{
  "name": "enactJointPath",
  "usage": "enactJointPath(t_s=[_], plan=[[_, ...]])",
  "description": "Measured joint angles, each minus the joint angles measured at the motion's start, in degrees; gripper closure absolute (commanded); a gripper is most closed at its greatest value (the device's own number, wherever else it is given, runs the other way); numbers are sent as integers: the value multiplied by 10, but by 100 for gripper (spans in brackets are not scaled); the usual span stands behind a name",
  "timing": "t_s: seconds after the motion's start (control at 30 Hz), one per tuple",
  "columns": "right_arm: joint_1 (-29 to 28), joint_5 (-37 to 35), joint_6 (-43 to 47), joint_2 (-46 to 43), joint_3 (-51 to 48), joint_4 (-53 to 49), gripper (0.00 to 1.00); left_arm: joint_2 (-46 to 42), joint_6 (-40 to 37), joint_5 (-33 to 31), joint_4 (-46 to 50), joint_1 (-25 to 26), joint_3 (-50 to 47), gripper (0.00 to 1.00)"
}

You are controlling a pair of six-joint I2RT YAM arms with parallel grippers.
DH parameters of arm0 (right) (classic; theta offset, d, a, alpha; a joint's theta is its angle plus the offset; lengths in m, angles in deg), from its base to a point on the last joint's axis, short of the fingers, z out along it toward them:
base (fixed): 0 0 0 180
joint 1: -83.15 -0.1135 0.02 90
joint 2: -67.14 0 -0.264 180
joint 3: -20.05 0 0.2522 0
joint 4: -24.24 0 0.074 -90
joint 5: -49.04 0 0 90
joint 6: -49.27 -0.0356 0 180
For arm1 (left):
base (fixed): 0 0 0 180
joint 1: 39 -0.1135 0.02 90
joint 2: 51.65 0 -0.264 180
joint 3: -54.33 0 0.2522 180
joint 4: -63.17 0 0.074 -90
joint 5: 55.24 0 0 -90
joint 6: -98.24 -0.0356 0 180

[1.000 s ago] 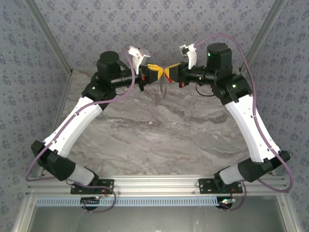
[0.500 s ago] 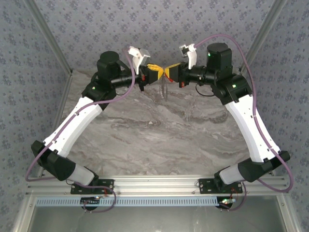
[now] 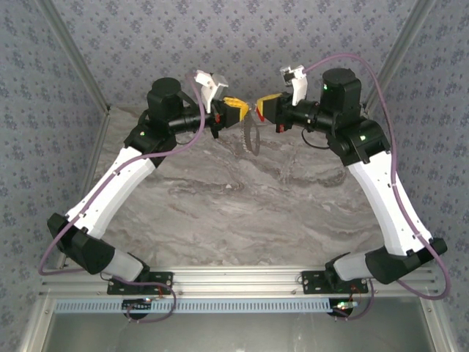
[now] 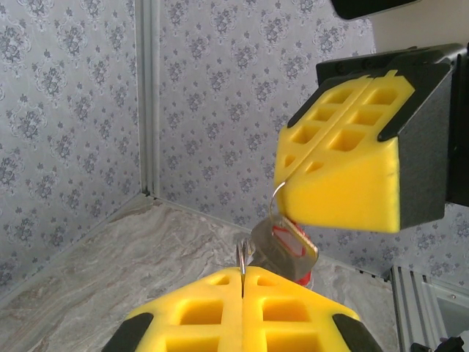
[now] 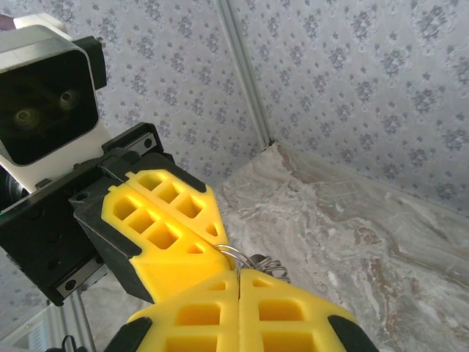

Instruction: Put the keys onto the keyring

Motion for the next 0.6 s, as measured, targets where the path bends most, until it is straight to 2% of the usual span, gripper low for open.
enactJointPath(t_s=[0.33,0.6], plan=[[-9,-73,32,-14,-13,4,100,0,0,0,3,0,0,100],[-31,-94,54,-14,-13,6,100,0,0,0,10,0,1,100]])
